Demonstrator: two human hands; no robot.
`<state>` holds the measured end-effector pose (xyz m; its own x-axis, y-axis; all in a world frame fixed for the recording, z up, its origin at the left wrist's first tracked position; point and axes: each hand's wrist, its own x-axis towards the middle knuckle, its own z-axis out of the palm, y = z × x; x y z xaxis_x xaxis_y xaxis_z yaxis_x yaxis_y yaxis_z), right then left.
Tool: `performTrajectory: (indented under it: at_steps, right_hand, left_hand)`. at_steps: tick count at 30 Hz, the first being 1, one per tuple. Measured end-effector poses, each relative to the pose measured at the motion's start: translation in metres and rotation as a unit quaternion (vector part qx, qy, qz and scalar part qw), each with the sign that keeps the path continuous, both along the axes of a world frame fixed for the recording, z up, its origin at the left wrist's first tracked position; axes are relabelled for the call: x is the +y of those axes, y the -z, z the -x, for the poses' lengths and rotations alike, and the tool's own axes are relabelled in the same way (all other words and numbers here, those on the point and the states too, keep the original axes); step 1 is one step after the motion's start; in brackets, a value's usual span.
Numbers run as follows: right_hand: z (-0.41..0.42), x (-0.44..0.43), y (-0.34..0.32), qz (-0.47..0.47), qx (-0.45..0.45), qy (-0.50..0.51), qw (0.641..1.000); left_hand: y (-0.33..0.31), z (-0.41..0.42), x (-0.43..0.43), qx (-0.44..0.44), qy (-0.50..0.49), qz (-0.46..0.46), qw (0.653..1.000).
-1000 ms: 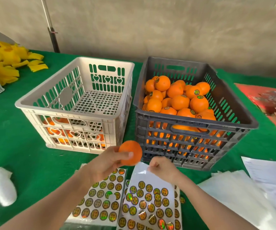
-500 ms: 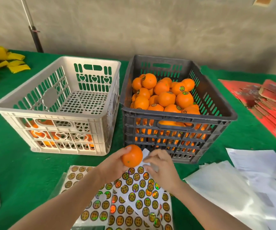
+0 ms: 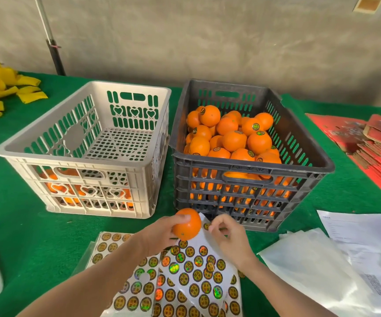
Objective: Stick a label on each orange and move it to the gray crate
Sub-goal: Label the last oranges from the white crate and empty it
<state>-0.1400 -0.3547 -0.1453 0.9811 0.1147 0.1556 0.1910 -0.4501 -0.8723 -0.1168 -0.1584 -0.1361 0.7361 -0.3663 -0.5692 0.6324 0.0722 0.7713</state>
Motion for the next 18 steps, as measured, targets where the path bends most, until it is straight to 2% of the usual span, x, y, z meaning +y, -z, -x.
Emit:
performTrajectory:
  at_steps: [2, 4, 6, 8, 10, 14, 18]
  right_hand:
    - [-0.001, 0.001, -0.013, -0.077, 0.058, 0.033, 0.995]
    - [-0.001, 0.004, -0.024, -0.149, 0.119, 0.041, 0.981]
    - [-0.001, 0.009, -0.034, -0.223, 0.170, 0.025, 0.960]
    - [0.000, 0.015, -0.043, -0.250, 0.184, 0.007, 0.951]
    - [0.001, 0.020, -0.047, -0.239, 0.165, 0.001, 0.957]
    - [0.000, 0.023, -0.051, -0.175, 0.116, -0.010, 0.978]
    - [-0.001, 0.026, -0.052, -0.114, 0.066, -0.020, 0.991]
  left_hand:
    - [-0.002, 0.000, 0.002, -0.071, 0.047, -0.075, 0.994]
    - [-0.006, -0.001, 0.004, -0.136, 0.084, -0.105, 0.982]
    - [-0.012, -0.002, 0.003, -0.184, 0.090, -0.107, 0.973]
    - [-0.012, -0.002, 0.001, -0.204, 0.066, -0.071, 0.974]
    - [-0.013, -0.003, 0.000, -0.197, 0.047, -0.021, 0.979]
    - [-0.014, -0.005, 0.000, -0.105, -0.006, 0.168, 0.980]
    - [-0.016, -0.007, -0.004, -0.067, -0.037, 0.201, 0.977]
